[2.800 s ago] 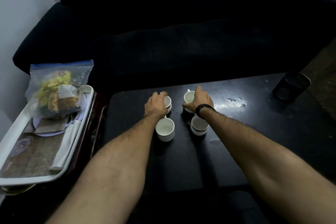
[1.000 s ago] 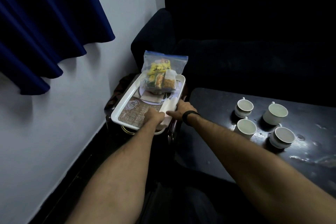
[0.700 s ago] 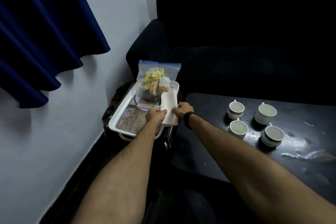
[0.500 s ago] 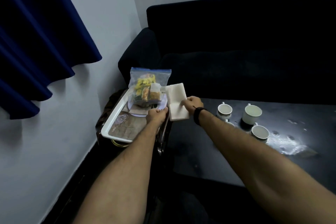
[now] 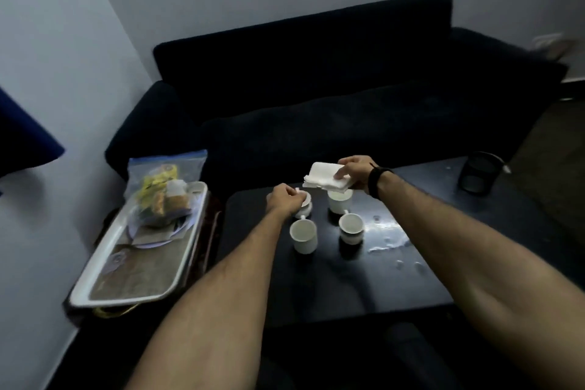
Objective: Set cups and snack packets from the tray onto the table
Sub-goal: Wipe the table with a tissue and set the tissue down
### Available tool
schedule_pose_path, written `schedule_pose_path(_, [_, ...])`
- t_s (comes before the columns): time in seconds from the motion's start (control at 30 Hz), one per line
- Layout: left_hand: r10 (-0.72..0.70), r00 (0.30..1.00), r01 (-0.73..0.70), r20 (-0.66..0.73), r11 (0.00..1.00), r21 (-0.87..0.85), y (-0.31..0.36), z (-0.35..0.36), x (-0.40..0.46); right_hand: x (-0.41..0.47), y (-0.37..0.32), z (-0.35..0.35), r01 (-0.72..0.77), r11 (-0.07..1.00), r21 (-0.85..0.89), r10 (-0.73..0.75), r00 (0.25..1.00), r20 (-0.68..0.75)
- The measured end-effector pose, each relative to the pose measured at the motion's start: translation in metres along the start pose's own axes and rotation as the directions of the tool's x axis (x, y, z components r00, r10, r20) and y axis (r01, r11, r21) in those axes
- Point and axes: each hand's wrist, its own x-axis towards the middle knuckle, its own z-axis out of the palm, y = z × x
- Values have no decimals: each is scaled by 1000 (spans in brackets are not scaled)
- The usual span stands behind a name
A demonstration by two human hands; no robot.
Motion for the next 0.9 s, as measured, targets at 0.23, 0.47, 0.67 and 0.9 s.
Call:
schedule_pose_path(0.23, [226,941,-292,253,919,264,58,99,-15,1,13,-143,93,992,86,-58,937,-345])
schedule_pose_path(0.47, [311,871,-442,380,834,331,98,177,-15,13,26,-271,98,986,-133,-158,792,-589])
schedule_pose_path(0.67, [356,836,-515,417,771,374,113,221,-4,37,24,-330,18,939,-344,-277,633,-723])
schedule_pose_path(0.9, [336,834,-523,438,733,434,98,243,16,71,20,-349,-46,852,-522,-393,602,-695])
